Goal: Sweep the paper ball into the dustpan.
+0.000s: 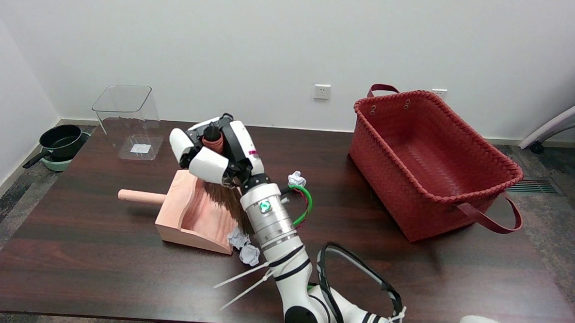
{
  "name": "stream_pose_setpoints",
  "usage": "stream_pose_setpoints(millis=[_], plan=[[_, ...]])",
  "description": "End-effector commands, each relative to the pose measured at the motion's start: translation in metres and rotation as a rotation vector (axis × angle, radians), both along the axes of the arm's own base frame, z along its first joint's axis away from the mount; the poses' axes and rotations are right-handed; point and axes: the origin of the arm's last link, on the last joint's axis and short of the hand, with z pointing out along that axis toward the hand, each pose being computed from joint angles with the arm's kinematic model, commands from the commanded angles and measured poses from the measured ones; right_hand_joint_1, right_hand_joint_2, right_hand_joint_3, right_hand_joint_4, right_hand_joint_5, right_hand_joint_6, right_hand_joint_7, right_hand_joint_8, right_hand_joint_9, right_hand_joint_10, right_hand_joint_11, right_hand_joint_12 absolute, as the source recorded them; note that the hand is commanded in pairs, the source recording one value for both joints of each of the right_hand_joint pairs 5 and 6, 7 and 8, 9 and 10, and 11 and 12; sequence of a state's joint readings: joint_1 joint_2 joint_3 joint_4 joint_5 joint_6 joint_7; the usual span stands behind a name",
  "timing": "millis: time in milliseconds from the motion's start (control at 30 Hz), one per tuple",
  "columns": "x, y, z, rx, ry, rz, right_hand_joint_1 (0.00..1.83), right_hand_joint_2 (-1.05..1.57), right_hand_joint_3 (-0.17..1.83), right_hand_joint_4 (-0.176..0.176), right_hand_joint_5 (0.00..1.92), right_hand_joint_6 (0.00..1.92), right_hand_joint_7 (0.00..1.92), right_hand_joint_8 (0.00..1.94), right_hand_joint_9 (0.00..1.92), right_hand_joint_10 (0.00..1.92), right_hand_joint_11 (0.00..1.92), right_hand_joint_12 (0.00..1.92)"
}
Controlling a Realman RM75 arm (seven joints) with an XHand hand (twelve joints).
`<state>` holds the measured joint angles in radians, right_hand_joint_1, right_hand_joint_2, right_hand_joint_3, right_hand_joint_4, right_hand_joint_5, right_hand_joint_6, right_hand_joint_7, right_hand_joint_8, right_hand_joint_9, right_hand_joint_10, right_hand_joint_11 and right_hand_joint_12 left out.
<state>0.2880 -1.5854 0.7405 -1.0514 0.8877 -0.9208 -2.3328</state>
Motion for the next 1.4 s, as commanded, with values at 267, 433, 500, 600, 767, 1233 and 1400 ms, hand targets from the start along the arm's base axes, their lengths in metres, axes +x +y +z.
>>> stream_pose_setpoints(millis=[267, 433, 500, 600, 767, 1233, 1400], plan=[[0.071, 0.031, 0.076, -0.248, -0.070, 0.303, 0.84, 1.56, 1.10, 0.000, 1.92, 1.92, 1.92, 1.92, 1.92, 1.92, 1.92, 1.92], [0.080, 0.035, 0.088, -0.312, -0.047, 0.349, 0.84, 1.57, 1.10, 0.000, 1.92, 1.92, 1.92, 1.92, 1.92, 1.92, 1.92, 1.92], [0.075, 0.037, 0.090, -0.343, -0.058, 0.340, 0.85, 1.57, 1.09, 0.000, 1.92, 1.92, 1.92, 1.92, 1.92, 1.92, 1.92, 1.92], [0.070, 0.045, 0.098, -0.435, -0.036, 0.365, 0.85, 1.57, 1.08, 0.000, 1.92, 1.92, 1.92, 1.92, 1.92, 1.92, 1.92, 1.92], [0.056, 0.052, 0.097, -0.507, -0.011, 0.316, 0.86, 1.57, 1.08, 0.000, 1.92, 1.92, 1.92, 1.92, 1.92, 1.92, 1.92, 1.92], [-0.014, 0.050, 0.110, -0.644, -0.036, 0.152, 0.86, 1.57, 1.13, 0.000, 1.92, 1.92, 1.92, 1.92, 1.92, 1.92, 1.92, 1.92], [-0.031, 0.034, 0.121, -0.650, 0.008, 0.099, 0.87, 1.57, 1.14, 0.000, 1.92, 1.92, 1.92, 1.92, 1.92, 1.92, 1.92, 1.92]])
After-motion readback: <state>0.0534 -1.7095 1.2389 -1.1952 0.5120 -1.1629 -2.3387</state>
